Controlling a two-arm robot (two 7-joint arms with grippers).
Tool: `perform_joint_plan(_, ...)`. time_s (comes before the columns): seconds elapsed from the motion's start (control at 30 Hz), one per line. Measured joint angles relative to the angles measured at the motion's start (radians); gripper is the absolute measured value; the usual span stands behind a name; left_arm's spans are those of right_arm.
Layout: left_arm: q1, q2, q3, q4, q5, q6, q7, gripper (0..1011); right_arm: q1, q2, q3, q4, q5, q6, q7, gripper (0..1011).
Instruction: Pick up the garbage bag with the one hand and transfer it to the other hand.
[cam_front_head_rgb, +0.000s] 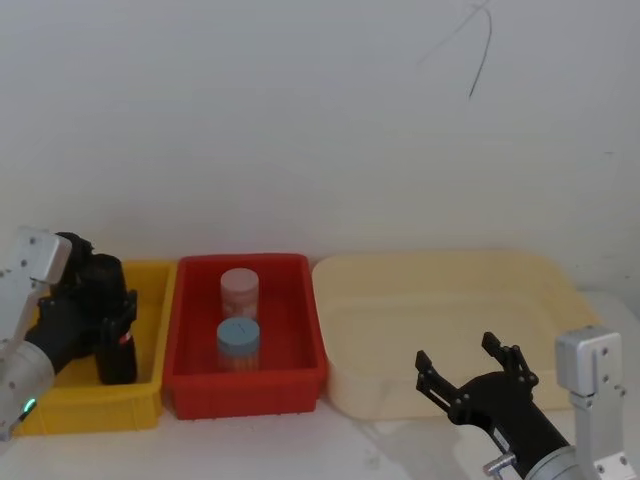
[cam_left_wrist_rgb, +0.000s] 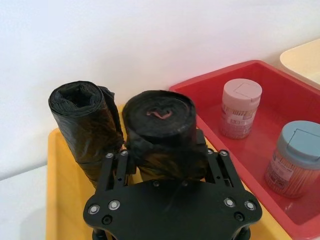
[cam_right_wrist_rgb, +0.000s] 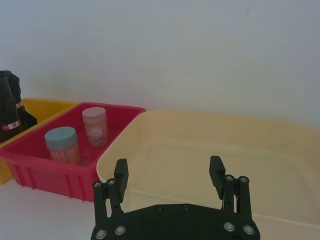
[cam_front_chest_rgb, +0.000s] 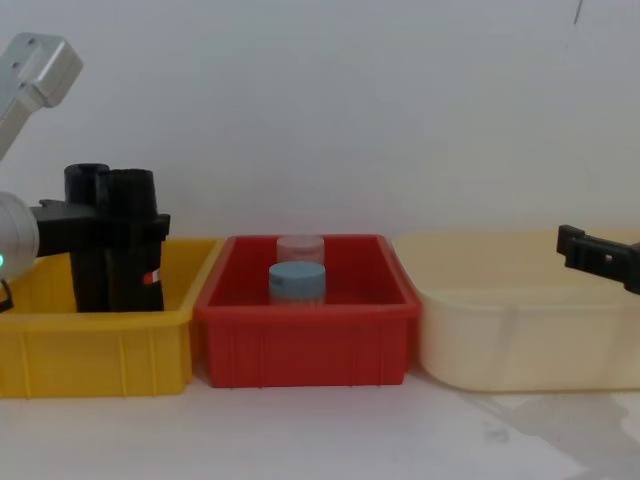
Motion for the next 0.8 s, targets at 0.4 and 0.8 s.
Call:
perform_joint_plan(0.4, -0.002, 0.001, -0.006, -0.025, 0.0, 0.004, -0.015, 536, 0.0, 0.0, 0.0, 0.0, 0.0, 0.0, 0.0, 1000)
perform_joint_plan(0.8, -0.043, 0.015, -0.04, -0.13, -0.055, 0.063, -0.08, 527, 0.0, 0.0, 0.0, 0.0, 0.0, 0.0, 0.0, 1000)
